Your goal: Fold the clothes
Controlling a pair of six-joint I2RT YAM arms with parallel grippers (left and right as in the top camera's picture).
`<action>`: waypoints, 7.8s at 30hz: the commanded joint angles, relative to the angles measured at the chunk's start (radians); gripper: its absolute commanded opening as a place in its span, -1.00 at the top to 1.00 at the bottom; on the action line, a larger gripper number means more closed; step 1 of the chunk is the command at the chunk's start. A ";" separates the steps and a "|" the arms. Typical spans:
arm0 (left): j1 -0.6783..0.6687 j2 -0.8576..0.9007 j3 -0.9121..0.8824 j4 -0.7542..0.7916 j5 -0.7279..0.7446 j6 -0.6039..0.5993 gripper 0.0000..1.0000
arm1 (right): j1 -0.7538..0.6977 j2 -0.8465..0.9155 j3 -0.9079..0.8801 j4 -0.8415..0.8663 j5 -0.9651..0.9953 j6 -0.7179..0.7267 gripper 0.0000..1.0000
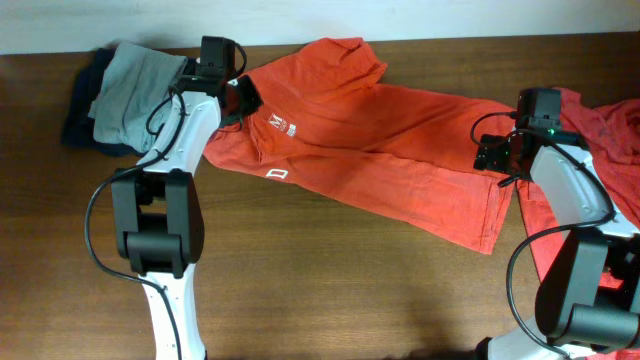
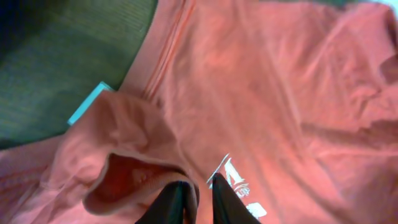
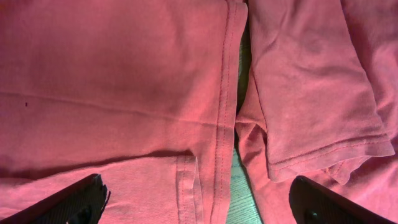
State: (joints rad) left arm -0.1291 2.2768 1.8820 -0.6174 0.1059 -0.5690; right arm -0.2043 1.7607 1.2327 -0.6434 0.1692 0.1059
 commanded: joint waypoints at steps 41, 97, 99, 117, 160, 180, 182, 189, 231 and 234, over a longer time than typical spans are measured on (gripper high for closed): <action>-0.111 -0.050 0.045 -0.083 -0.185 0.439 0.10 | 0.000 -0.025 0.019 0.000 -0.005 0.011 -0.97; -0.177 0.122 0.045 0.057 -0.391 0.443 0.23 | 0.000 -0.025 0.019 0.000 -0.005 0.011 -0.97; -0.180 0.132 0.045 0.057 -0.392 0.444 0.20 | 0.000 -0.025 0.019 0.000 -0.005 0.011 -0.97; -0.187 0.137 0.137 0.071 -0.533 0.443 0.70 | 0.000 -0.025 0.019 0.001 -0.005 0.011 -0.97; -0.198 0.208 0.167 -0.027 -0.478 0.443 0.27 | 0.000 -0.025 0.019 0.000 -0.005 0.011 -0.97; -0.198 0.208 0.243 -0.004 -0.526 0.423 0.81 | 0.000 -0.025 0.018 0.000 -0.005 0.011 -0.97; -0.195 0.208 0.264 -0.004 -0.526 0.405 0.81 | 0.000 -0.025 0.019 0.001 -0.005 0.011 -0.97; -0.195 0.209 0.277 0.020 -0.526 0.397 0.82 | 0.000 -0.025 0.019 0.000 -0.005 0.011 -0.97; -0.213 0.244 0.271 -0.133 -0.488 0.380 0.18 | 0.000 -0.025 0.019 0.000 -0.005 0.011 -0.97; -0.213 0.244 0.262 -0.134 -0.488 0.380 0.25 | 0.000 -0.025 0.019 0.000 -0.005 0.011 -0.97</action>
State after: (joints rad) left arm -0.3412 2.5011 2.1422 -0.7490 -0.3851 -0.1837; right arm -0.2043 1.7607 1.2327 -0.6434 0.1692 0.1055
